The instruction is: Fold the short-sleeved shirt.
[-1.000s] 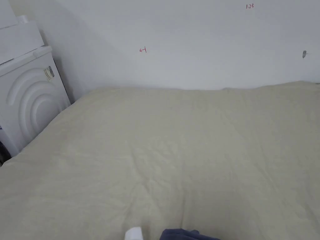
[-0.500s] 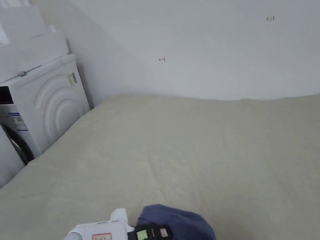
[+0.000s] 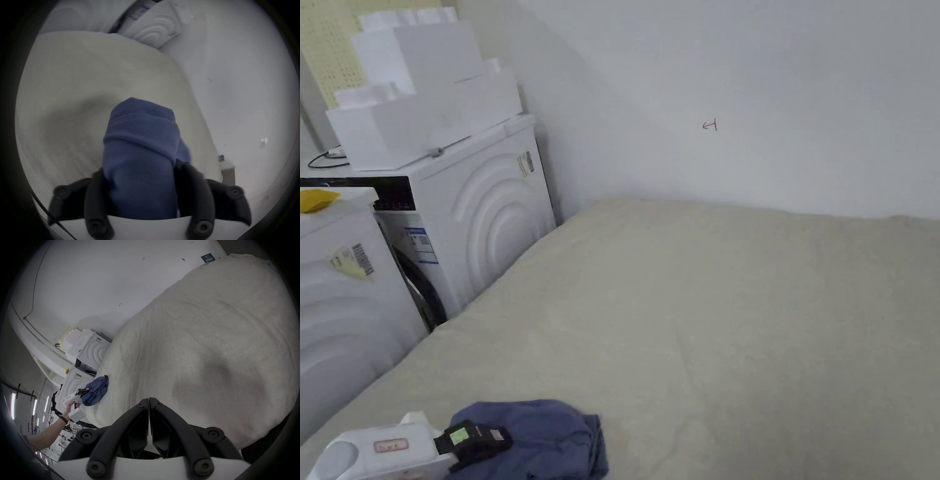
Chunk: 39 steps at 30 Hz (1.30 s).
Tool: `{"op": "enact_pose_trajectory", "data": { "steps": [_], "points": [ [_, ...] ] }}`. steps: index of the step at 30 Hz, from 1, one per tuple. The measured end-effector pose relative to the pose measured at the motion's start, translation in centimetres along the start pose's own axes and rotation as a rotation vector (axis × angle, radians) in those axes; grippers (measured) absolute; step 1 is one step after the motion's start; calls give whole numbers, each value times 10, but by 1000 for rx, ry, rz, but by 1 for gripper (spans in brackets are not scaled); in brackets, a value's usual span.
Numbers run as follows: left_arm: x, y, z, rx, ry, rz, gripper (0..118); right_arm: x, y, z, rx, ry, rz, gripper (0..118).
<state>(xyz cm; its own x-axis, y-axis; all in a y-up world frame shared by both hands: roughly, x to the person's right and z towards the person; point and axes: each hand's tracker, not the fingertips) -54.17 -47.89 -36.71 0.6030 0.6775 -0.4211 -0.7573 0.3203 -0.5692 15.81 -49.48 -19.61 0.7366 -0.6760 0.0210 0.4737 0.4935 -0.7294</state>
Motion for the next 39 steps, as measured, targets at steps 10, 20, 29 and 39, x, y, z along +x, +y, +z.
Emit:
{"op": "enact_pose_trajectory", "data": {
  "steps": [10,20,29,39],
  "points": [
    [25,-25,136,253,98,-254,73,-3,19,50,91,-33,137,0],
    [229,-245,177,465,-263,-841,43,-73,44,126,304,-43,387,1],
    [273,-368,165,415,-219,-1119,5,-105,29,154,437,-226,626,1],
    [233,-375,176,424,-109,-1113,0,-100,21,164,451,-293,640,1]
  ]
}}
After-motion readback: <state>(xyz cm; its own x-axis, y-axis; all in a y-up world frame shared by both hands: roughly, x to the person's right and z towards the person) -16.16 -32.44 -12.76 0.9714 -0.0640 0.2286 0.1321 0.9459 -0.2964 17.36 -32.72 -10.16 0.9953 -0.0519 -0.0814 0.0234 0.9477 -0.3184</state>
